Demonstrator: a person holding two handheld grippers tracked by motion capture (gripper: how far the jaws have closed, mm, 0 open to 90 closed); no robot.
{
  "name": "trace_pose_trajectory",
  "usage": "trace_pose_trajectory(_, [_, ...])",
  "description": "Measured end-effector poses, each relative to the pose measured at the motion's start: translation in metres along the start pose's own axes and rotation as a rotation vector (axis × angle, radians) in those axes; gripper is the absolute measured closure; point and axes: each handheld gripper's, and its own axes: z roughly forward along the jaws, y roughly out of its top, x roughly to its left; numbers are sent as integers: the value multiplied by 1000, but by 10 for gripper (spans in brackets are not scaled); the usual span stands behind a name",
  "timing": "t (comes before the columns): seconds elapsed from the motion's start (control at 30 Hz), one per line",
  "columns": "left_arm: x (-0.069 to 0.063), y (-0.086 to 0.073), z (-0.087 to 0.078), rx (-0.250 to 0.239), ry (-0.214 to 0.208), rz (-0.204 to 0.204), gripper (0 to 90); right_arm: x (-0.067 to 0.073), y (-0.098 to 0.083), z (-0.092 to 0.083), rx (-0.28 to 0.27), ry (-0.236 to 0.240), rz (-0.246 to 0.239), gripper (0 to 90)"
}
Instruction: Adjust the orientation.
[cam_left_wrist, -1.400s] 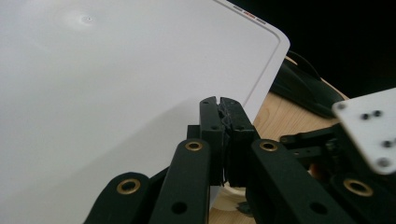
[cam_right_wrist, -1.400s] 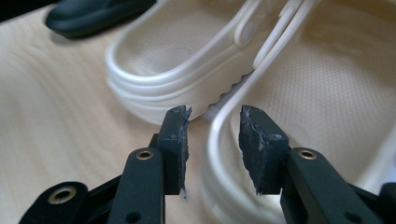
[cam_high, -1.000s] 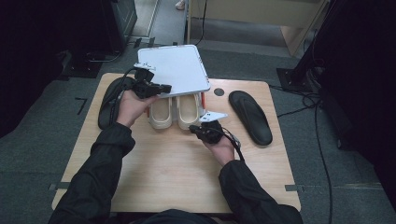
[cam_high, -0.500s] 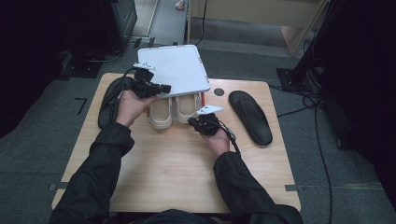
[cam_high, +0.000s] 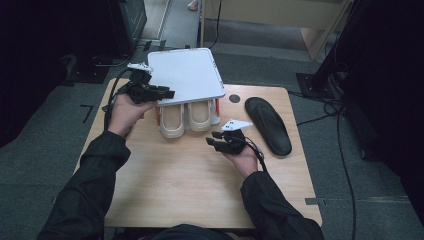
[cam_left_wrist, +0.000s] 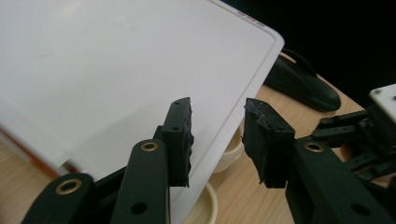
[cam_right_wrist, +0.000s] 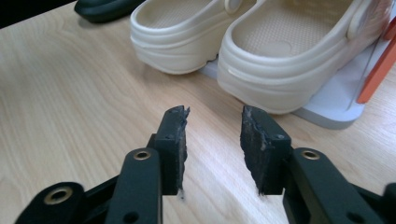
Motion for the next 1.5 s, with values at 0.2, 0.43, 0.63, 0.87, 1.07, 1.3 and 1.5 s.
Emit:
trace_pose_trajectory(0.2, [9,-10,-25,-16,35,-21,588,-2,-8,-11,28,-4,-19,584])
trace_pose_trajectory(0.43, [25,-29,-47,-38,86,-69,562,-5,-17,-19,30,5,-12,564])
trace_pose_trajectory(0.63, [42,-54,-51,-46,125,-105,567,-6,-21,-20,36,1,-25,565])
trace_pose_trajectory(0.87, [60,-77,-46,-26,169,-130,553,-5,-26,-17,27,-1,-23,564])
trace_pose_trajectory(1.07, [74,-95,-36,-42,193,-152,554,-5,-27,-16,37,-2,-18,559])
trace_pose_trajectory(1.3, [96,-110,-21,-17,232,-183,555,-3,-28,-15,35,-1,-18,559])
trace_pose_trajectory(1.5, [115,-122,-8,5,253,-216,546,-2,-30,-15,32,-2,-18,559])
